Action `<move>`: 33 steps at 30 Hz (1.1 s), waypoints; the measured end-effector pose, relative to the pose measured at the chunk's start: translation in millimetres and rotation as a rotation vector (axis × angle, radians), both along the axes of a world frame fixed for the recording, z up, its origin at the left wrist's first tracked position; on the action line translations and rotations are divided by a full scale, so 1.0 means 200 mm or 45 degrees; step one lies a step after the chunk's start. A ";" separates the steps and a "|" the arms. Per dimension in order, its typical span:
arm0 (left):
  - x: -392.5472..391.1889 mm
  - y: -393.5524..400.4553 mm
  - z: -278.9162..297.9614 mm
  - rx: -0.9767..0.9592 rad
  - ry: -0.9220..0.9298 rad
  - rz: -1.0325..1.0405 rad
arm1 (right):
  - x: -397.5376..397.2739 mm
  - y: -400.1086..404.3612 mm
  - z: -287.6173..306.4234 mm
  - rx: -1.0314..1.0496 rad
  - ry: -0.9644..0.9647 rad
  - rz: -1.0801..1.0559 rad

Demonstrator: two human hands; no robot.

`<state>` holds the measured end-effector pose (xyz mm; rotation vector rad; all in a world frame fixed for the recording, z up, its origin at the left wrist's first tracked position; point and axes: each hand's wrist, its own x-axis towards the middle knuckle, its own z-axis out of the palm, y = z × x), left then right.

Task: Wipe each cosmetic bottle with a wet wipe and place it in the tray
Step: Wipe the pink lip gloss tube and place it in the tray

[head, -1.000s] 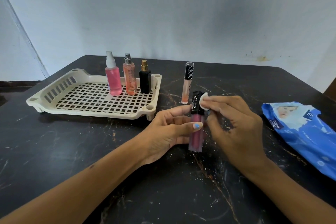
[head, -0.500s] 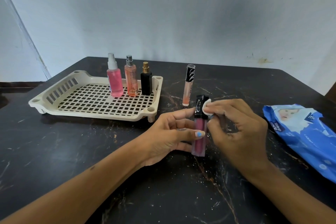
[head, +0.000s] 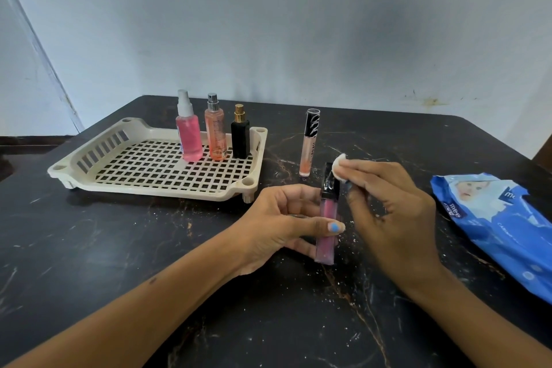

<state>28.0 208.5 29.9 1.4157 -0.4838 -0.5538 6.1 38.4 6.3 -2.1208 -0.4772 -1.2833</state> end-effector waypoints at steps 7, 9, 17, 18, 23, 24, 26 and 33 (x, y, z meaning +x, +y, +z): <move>-0.01 -0.01 0.00 0.010 -0.064 0.030 | -0.01 0.01 0.01 -0.042 -0.064 0.034; -0.01 -0.01 0.00 0.010 -0.069 0.041 | 0.00 0.01 0.01 -0.051 -0.029 0.002; -0.02 -0.01 0.00 0.011 -0.095 0.056 | -0.01 0.00 0.01 -0.051 -0.079 0.018; -0.02 -0.01 0.00 0.001 -0.092 0.053 | 0.00 0.00 0.01 -0.053 -0.070 0.003; -0.02 -0.01 0.00 -0.045 -0.044 0.052 | 0.01 0.00 -0.01 -0.081 -0.006 -0.049; -0.01 0.00 0.00 -0.053 -0.028 0.043 | 0.01 0.00 -0.01 -0.075 -0.003 -0.054; -0.01 0.00 0.00 -0.062 0.000 0.029 | 0.01 0.00 -0.01 -0.050 -0.017 -0.048; -0.01 0.00 0.00 -0.059 0.024 0.023 | 0.00 0.01 -0.01 -0.100 -0.058 0.027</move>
